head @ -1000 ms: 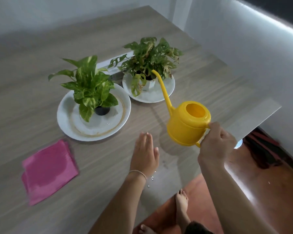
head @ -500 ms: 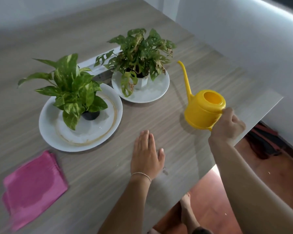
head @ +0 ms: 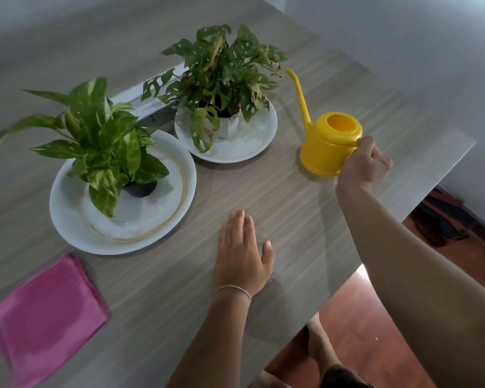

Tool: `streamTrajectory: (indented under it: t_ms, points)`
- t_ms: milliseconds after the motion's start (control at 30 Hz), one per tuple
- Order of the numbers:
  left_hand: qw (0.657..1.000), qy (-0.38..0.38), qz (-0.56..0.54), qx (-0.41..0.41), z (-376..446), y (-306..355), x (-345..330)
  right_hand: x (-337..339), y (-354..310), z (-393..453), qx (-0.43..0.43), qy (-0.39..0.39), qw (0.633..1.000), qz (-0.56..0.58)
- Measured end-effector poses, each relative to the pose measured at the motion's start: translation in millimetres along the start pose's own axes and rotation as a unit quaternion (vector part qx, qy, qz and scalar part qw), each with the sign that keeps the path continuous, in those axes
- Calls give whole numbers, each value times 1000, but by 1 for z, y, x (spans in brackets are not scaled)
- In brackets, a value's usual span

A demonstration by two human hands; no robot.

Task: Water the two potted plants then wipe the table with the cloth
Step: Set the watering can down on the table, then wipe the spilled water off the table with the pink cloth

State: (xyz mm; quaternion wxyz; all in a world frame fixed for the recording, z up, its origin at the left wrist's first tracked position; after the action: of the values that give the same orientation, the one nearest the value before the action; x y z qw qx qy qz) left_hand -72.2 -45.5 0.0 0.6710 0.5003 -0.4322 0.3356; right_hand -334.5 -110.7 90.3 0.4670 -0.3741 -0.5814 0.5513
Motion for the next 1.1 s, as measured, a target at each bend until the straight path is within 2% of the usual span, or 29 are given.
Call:
streamTrajectory:
  t_ms: [367,433,533,633,733,833,933,1100]
  points:
    - [1000,26,-10,-6,-1,-2,-3,2,28,7,15,-26,999,-21]
    - [1000,21,-16,-8,-1,-2,-3,4,29,12,18,-36,998,-45]
    - [999,13,-31,-11,0,-1,-2,11,28,20,68,-49,988,-128]
    - [995,15,-96,2,0,-4,0,30,33,16,77,-11,979,-187]
    - [977,28,-205,39,-3,-13,15,49,29,-20,162,-17,966,-199]
    - [967,54,-236,81,-19,-31,37,50,24,-81,269,-89,944,-169]
    - [959,97,-230,138,-58,-61,57,36,17,-153,342,-224,907,-96]
    - [963,110,-141,199,-127,-121,78,-3,-7,-280,405,-468,784,-33]
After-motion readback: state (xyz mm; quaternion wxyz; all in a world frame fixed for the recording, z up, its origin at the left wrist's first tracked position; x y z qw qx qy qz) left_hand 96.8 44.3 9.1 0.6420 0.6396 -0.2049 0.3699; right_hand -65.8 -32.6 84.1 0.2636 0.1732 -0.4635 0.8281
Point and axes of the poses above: each hand's wrist, its own z-axis towards the middle knuckle, its own x-axis out of the back of the hand, y = z × x, the point moved 3 cm from there along z, towards the middle knuckle, and after that the axes turned 8 degrees about x, right-handed, at the moved point
